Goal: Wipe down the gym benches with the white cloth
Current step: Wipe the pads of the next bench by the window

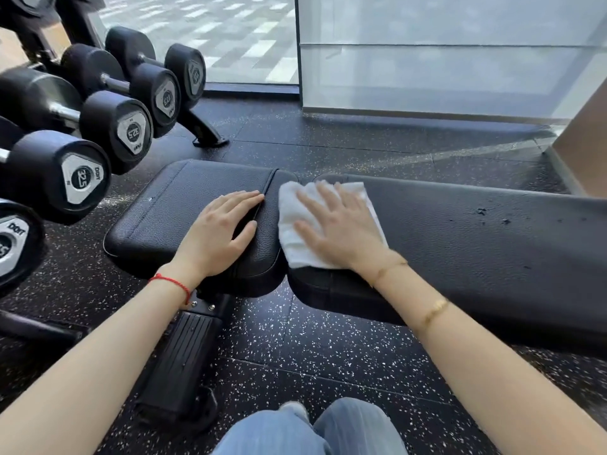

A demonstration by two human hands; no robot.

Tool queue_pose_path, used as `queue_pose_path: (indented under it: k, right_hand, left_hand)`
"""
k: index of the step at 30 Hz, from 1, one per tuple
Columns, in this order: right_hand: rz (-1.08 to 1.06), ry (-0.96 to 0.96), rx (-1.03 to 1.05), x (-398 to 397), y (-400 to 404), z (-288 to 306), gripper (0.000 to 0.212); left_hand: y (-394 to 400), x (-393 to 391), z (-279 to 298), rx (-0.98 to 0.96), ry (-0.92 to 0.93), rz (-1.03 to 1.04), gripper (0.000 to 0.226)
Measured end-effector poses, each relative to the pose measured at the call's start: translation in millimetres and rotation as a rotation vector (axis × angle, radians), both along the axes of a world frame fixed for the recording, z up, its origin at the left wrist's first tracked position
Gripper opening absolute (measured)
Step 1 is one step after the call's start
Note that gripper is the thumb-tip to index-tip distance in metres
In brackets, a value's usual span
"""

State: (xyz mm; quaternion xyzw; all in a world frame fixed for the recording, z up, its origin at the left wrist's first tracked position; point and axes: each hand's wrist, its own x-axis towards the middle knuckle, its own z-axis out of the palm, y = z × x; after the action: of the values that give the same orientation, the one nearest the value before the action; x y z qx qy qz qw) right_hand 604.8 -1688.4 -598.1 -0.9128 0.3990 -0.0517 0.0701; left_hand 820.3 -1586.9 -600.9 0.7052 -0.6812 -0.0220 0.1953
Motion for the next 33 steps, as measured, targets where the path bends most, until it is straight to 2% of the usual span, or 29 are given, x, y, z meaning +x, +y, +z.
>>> queue_pose_path:
  k: [4, 7, 9, 12, 14, 18, 22, 25, 27, 30, 33]
  right_hand:
    - [-0.042, -0.028, -0.010, -67, 7, -6, 0.068]
    - [-0.259, -0.005, 0.009, -96, -30, -4, 0.064]
    - [-0.343, 0.005, -0.003, -83, -48, 2, 0.062]
    - [-0.240, 0.000, 0.009, -42, -36, 3, 0.063]
    - [-0.142, -0.024, 0.010, -36, -8, -3, 0.063]
    - [-0.094, -0.063, -0.027, -91, 27, -9, 0.064]
    - [-0.334, -0.005, -0.080, -143, -16, -7, 0.069]
    - [-0.518, 0.006, -0.051, -131, -59, 0, 0.060]
    - [-0.486, -0.005, -0.024, -101, -64, 1, 0.058]
    - [-0.271, -0.020, -0.023, -71, -28, -3, 0.060]
    - [-0.111, -0.056, -0.025, -98, 18, -9, 0.067]
  left_hand:
    - [0, -2, 2, 0.022, -0.014, 0.011, 0.057]
    - [-4, -12, 4, 0.021, 0.012, 0.062, 0.057]
    - [-9, -24, 4, -0.004, 0.028, 0.120, 0.054]
    - [-12, -45, 1, -0.077, 0.052, 0.208, 0.042]
    - [-14, -58, -1, -0.105, 0.067, 0.204, 0.043]
    - [-14, -67, -5, -0.056, -0.009, 0.107, 0.047]
    - [-11, -66, -10, -0.017, -0.090, 0.109, 0.053]
    - [-11, -68, -12, -0.025, -0.143, 0.120, 0.054]
    - [-11, -69, -12, -0.025, -0.157, 0.123, 0.055]
    - [-10, -68, -13, -0.021, -0.170, 0.124, 0.056]
    - [-9, -68, -13, -0.017, -0.181, 0.124, 0.060]
